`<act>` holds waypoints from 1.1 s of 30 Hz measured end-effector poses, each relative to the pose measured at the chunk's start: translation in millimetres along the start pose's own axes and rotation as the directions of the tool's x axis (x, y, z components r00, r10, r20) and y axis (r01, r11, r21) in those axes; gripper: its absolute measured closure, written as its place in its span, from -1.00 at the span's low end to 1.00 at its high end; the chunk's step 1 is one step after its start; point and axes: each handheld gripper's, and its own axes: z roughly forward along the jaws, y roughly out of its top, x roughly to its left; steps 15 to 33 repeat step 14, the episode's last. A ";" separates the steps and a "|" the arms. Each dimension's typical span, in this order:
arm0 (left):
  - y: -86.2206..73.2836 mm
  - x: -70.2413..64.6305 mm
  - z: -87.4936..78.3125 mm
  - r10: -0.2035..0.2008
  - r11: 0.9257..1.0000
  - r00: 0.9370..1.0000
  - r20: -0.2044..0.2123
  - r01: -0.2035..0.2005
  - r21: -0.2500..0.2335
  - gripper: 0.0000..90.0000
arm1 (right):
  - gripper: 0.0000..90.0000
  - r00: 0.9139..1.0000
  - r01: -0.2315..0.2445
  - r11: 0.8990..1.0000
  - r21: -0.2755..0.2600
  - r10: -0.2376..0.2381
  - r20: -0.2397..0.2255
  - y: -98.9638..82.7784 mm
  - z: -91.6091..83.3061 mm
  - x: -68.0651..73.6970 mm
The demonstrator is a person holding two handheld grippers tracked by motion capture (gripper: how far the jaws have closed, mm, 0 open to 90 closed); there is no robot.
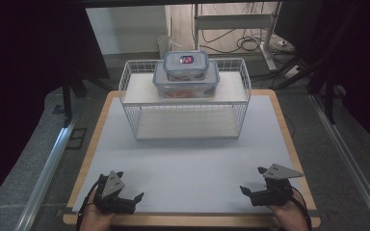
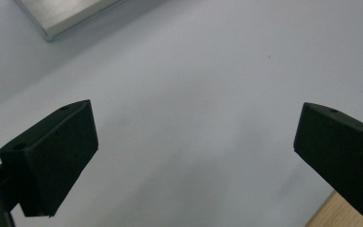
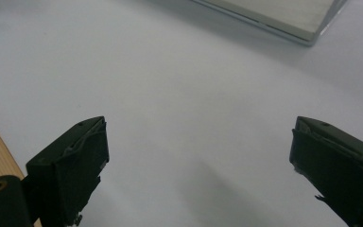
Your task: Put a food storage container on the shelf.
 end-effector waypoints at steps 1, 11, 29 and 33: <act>-1.6 0.2 0.5 -0.003 1.000 1.000 -0.001 0.003 0.004 -0.99 | -0.88 1.000 -0.002 1.000 0.003 0.002 0.003 -1.8 -0.1 -0.8; -5.6 3.1 5.4 -0.004 1.000 1.000 -0.011 0.005 0.030 -0.99 | -0.88 1.000 0.008 0.998 0.063 -0.008 0.001 -6.3 7.4 -0.1; -5.4 3.4 6.0 -0.008 1.000 1.000 -0.013 0.008 0.029 -0.99 | -0.88 1.000 0.008 0.998 0.066 -0.008 0.001 -6.6 8.0 -0.4; -5.4 3.4 6.0 -0.008 1.000 1.000 -0.013 0.008 0.029 -0.99 | -0.88 1.000 0.008 0.998 0.066 -0.008 0.001 -6.6 8.0 -0.4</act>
